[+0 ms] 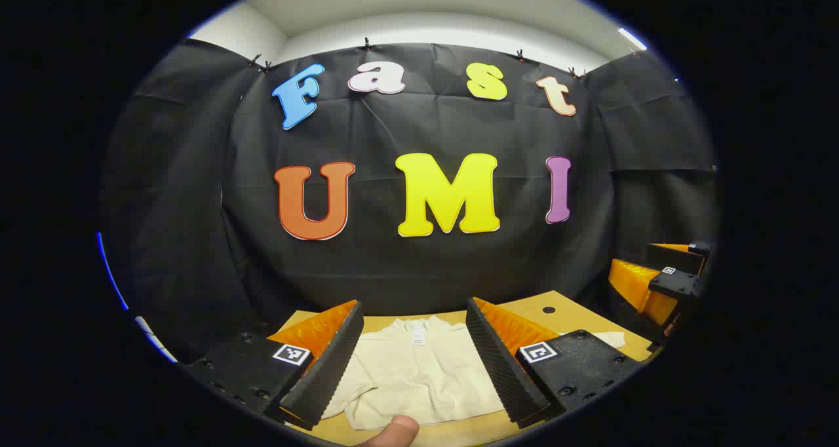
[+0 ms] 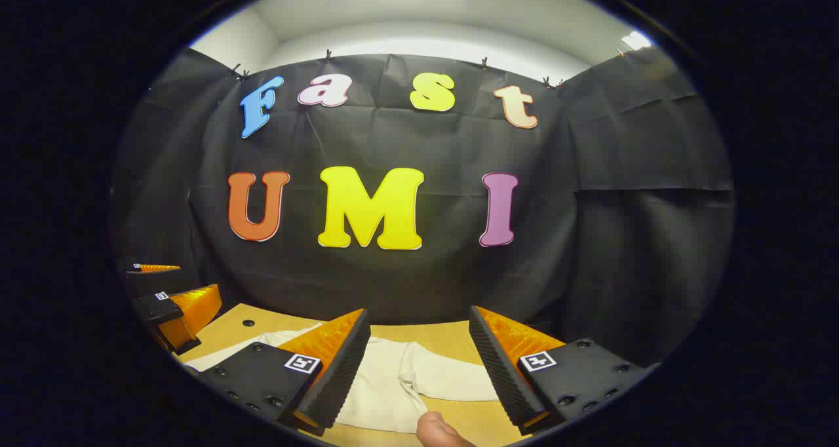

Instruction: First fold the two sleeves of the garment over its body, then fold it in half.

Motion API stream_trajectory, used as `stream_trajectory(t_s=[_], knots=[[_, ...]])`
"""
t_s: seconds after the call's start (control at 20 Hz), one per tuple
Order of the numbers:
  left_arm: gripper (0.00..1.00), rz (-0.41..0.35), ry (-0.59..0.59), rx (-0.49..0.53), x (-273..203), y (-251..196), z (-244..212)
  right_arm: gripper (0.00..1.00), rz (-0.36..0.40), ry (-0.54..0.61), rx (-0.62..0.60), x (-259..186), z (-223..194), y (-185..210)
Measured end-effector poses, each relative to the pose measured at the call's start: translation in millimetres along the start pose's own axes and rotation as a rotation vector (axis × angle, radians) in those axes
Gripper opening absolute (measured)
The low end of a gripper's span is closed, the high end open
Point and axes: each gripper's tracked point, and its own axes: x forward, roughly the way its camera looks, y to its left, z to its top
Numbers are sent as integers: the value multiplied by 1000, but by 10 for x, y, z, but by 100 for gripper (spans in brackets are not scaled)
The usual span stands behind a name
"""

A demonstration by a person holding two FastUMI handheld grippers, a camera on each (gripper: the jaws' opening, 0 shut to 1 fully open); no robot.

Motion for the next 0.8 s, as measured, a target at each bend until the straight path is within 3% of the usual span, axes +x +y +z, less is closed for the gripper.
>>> stream_trajectory(t_s=[0.8], knots=[[100,144,10,-24,106,183,-72,94,92,35,-3,418,-148,125]])
